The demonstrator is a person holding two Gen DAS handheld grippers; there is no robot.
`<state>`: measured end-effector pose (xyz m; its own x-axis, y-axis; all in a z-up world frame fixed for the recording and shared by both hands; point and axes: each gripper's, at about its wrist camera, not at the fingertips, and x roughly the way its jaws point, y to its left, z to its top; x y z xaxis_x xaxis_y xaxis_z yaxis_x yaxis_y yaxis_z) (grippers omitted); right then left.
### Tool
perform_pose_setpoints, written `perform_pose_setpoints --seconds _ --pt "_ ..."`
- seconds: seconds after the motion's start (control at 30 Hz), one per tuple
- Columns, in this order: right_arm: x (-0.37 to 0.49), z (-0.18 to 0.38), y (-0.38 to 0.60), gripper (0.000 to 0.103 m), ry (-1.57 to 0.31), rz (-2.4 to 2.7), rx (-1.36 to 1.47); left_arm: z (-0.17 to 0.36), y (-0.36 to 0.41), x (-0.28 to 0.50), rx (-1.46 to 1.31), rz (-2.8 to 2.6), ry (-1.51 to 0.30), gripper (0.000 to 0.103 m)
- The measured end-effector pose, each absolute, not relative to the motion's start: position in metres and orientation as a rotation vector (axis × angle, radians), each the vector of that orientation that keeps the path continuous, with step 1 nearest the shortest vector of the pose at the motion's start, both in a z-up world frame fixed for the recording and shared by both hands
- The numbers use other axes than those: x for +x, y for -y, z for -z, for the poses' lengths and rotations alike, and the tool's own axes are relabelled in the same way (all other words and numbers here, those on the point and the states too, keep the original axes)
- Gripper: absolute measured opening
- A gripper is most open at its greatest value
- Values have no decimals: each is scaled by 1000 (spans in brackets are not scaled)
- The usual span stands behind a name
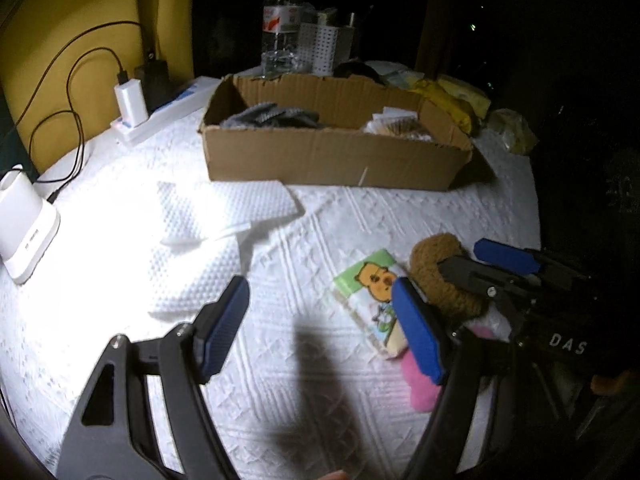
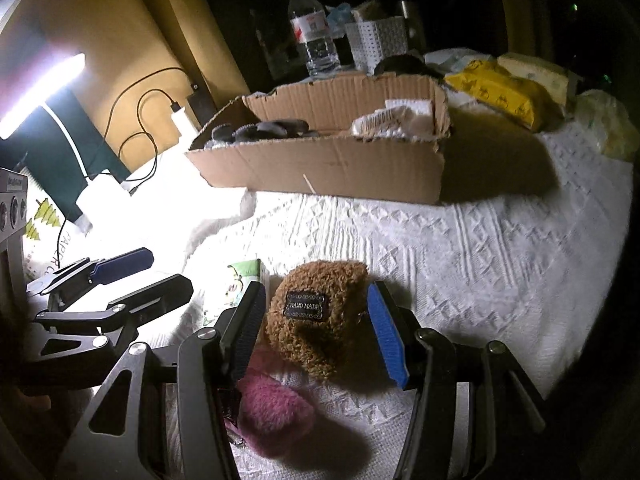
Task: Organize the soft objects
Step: 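Grasp the capybara tissue pack with left gripper while right grasps the brown plush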
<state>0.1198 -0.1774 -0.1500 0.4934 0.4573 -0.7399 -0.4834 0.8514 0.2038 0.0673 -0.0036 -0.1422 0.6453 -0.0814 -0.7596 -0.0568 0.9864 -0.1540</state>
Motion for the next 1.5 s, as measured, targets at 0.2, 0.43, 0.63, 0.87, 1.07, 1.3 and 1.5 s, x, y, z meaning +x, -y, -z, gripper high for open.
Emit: perform_pose_setpoints --seconds 0.2,0.43,0.63,0.87,1.07,1.3,1.5 --pt "122 160 174 56 -913 -582 -44 149 6 70 -180 4 -893 75" --pt "124 170 174 46 -929 -617 -39 152 18 76 -171 6 -913 75" --pt "127 163 191 45 -900 -616 -18 155 35 87 -160 14 -941 75" --pt "136 157 223 45 -883 -580 22 167 49 102 -147 8 -993 75" --pt "139 156 235 45 -877 -573 40 173 58 108 -113 -6 -1002 72" --pt "143 153 238 45 -872 -576 47 170 64 108 -76 14 -986 51" --pt "146 144 236 45 -855 -581 44 157 64 107 -76 20 -947 51"
